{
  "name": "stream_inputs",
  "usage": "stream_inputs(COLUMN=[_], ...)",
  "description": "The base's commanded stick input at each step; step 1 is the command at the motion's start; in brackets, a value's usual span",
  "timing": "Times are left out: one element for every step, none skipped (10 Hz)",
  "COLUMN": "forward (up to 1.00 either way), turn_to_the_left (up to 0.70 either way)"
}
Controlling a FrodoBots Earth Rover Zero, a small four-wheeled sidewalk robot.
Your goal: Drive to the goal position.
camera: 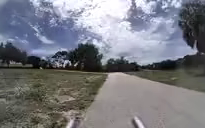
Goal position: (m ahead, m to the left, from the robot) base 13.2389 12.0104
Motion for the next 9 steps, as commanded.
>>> stream_inputs(forward=[0.85,0.85,0.85,0.85,0.85,0.85,0.85,0.85,0.85], turn_to_the_left=[0.0,0.0,0.0,0.0,0.0,0.0,0.0,0.0,-0.03])
